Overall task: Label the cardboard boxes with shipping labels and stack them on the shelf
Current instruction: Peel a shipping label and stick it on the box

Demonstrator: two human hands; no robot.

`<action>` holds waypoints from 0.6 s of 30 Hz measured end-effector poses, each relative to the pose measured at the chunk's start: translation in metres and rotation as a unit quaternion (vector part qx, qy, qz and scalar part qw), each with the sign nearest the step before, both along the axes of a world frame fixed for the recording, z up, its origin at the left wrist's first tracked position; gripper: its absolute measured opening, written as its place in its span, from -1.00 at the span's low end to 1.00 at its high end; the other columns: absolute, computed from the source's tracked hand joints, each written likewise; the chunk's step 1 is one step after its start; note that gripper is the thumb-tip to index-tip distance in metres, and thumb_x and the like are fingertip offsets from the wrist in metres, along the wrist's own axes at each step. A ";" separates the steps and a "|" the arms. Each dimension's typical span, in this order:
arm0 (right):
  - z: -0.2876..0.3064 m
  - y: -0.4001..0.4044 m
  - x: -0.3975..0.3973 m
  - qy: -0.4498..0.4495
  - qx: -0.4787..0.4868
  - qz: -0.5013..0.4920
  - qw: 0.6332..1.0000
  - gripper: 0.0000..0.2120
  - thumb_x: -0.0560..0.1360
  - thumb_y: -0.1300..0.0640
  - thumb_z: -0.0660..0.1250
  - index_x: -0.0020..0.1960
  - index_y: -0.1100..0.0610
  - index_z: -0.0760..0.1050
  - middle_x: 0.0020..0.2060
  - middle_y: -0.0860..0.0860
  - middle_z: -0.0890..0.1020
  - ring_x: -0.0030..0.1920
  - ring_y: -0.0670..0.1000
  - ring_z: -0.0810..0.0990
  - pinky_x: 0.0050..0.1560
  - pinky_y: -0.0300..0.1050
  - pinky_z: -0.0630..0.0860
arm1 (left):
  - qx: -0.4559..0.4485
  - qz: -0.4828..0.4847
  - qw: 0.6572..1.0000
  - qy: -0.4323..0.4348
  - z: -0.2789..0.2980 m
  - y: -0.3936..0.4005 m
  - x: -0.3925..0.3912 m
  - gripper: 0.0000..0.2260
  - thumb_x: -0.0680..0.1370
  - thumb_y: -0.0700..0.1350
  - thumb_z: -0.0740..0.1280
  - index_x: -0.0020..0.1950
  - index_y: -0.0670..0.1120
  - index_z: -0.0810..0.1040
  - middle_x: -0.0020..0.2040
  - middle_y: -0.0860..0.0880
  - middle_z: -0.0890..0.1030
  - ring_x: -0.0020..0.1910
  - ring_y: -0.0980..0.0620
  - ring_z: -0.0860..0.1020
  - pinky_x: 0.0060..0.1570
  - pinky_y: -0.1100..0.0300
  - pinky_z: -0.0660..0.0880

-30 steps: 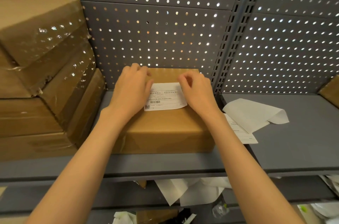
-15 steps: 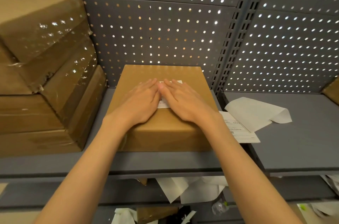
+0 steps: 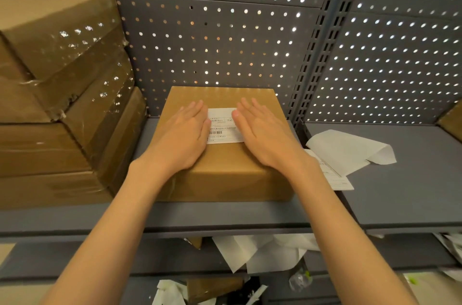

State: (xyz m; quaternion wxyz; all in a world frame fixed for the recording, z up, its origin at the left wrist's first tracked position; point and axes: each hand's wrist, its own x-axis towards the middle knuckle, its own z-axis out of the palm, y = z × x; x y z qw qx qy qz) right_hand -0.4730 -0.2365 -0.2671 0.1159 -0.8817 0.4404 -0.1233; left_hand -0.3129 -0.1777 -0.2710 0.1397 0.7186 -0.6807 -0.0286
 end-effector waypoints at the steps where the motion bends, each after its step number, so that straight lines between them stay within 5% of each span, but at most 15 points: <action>1: 0.000 0.006 0.004 0.003 -0.012 0.017 1.000 -0.48 0.65 -0.06 -0.13 0.53 0.17 0.09 0.53 0.04 0.11 0.53 -0.03 -0.02 0.48 -0.17 -0.13 | -0.003 -0.015 1.000 0.009 -0.001 0.002 -0.004 -0.57 0.66 -0.06 -0.06 0.52 -0.16 0.09 0.55 -0.08 0.08 0.52 0.04 0.03 0.44 0.24 -0.12; 6: -0.011 0.027 0.012 0.031 -0.021 0.055 0.998 -0.49 0.65 -0.06 -0.14 0.53 0.13 0.10 0.52 0.04 0.15 0.53 -0.02 0.01 0.48 -0.16 -0.15 | 0.023 -0.057 0.998 0.022 -0.012 0.012 -0.016 -0.57 0.66 -0.11 -0.05 0.53 -0.13 0.02 0.55 -0.05 0.05 0.52 0.09 0.00 0.45 0.26 -0.14; 18: -0.016 0.022 -0.020 0.043 -0.035 -0.055 0.997 -0.45 0.63 -0.10 -0.20 0.52 0.10 0.14 0.52 0.00 0.17 0.53 0.01 0.05 0.50 -0.06 -0.09 | 0.024 -0.005 1.000 -0.002 -0.006 0.029 0.009 -0.56 0.66 -0.05 -0.06 0.54 -0.12 0.04 0.55 -0.04 0.08 0.52 0.06 0.05 0.42 0.28 -0.10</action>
